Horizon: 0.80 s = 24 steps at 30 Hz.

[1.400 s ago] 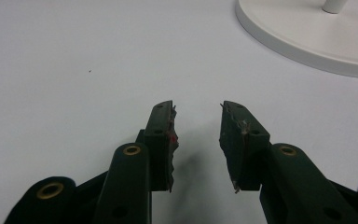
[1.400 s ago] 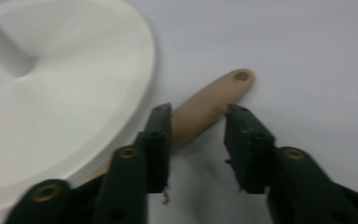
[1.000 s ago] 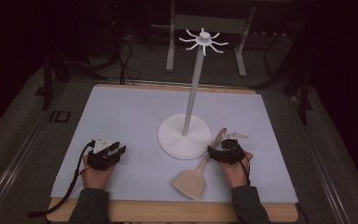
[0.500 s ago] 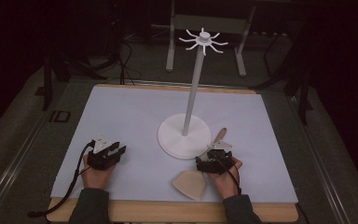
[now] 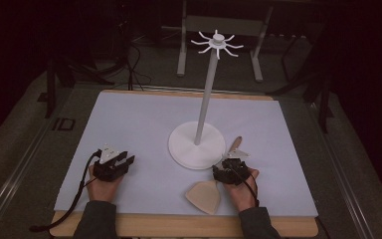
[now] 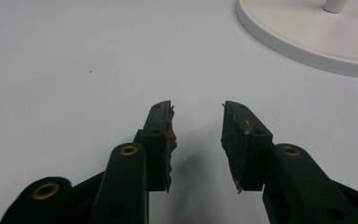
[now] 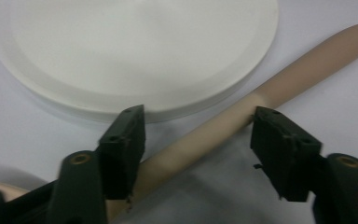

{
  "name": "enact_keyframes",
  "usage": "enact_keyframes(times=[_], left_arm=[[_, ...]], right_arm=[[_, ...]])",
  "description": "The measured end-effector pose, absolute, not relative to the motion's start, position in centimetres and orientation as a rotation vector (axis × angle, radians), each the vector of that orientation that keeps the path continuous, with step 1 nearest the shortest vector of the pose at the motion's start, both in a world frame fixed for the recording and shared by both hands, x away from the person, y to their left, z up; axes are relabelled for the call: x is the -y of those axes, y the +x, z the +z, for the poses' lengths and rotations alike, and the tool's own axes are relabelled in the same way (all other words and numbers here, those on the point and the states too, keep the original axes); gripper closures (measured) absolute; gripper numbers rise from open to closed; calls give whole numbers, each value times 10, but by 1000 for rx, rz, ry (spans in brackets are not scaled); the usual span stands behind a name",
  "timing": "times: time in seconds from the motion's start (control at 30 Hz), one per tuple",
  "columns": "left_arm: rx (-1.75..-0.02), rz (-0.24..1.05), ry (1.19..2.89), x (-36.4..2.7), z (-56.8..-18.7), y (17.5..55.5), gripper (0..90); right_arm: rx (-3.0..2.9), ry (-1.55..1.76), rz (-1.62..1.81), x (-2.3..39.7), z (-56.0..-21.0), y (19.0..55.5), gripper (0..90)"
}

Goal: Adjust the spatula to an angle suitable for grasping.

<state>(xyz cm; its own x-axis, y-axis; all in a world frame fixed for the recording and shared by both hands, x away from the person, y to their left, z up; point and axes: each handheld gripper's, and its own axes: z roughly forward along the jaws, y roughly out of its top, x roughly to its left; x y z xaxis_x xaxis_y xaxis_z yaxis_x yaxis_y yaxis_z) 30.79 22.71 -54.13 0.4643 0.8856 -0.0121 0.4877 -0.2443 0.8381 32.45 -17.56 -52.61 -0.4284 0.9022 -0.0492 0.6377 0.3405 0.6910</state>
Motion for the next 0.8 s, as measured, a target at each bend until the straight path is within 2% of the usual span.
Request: enact_keyframes(times=[0.1, 0.27, 0.4, 0.57, 0.8], left_arm=[[-1152, 609, 1890, -227, -541, 308, 631], [-1152, 610, 1889, -227, -541, 308, 631], [-1156, 609, 1891, -227, -541, 308, 630], [-1156, 610, 1895, -227, -541, 308, 630], [-1155, 611, 1895, -226, -541, 308, 629]], right_arm=[[-2181, 1360, 846, 179, -523, 325, 433], [-2189, 1380, 836, 180, -522, 326, 440], [-2183, 1414, 839, 178, -523, 326, 424], [-2198, 1431, 818, 174, -525, 326, 362], [-2229, 1429, 801, 175, -523, 328, 361]])
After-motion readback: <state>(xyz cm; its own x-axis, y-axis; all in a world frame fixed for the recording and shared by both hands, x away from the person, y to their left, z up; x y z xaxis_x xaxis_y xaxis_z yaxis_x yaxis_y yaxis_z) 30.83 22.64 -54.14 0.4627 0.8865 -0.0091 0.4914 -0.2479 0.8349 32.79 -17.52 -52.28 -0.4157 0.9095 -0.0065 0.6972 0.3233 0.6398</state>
